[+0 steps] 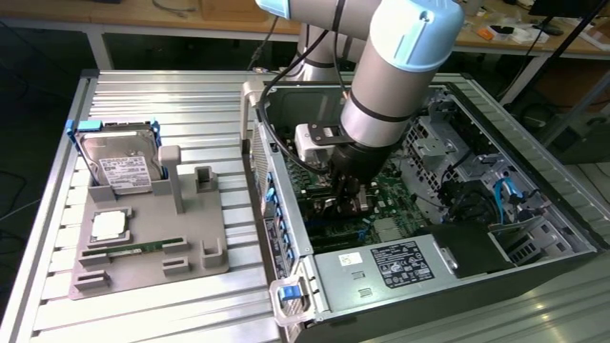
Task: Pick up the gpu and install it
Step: 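Insert the gpu into the slot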
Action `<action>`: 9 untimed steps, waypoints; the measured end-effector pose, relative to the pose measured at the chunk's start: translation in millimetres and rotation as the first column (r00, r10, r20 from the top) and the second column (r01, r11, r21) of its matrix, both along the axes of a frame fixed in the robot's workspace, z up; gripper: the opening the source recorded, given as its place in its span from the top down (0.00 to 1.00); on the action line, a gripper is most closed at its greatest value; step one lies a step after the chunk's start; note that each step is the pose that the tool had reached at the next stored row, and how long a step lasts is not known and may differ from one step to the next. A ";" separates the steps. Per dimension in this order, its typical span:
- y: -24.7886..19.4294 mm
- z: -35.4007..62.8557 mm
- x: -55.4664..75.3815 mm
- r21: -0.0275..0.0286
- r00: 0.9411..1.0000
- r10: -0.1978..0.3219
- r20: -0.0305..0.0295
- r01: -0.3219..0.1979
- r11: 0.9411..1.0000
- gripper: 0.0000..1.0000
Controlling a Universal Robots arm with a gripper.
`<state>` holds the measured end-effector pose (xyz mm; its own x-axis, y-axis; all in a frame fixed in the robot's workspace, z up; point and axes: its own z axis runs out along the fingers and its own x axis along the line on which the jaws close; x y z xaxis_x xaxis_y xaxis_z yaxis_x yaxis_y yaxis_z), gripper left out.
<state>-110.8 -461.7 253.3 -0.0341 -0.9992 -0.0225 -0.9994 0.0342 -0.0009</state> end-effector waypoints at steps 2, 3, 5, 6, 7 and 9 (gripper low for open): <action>0.1 -0.1 0.0 0.000 1.000 0.000 0.000 0.000 1.000 0.73; 0.2 -0.2 0.0 0.000 1.000 0.000 0.000 0.000 1.000 0.73; 0.2 -0.6 0.0 0.000 1.000 0.000 0.000 0.000 1.000 0.73; 0.2 -0.8 0.0 0.000 1.000 0.000 0.000 0.000 1.000 0.73; 0.2 -1.0 0.0 0.000 1.000 0.000 0.000 0.000 1.000 0.73; 0.2 -1.5 0.0 0.000 1.000 0.000 0.000 0.000 1.000 0.73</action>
<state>-110.8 -461.4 251.8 -0.0342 -0.9992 -0.0222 -0.9994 0.0342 -0.0008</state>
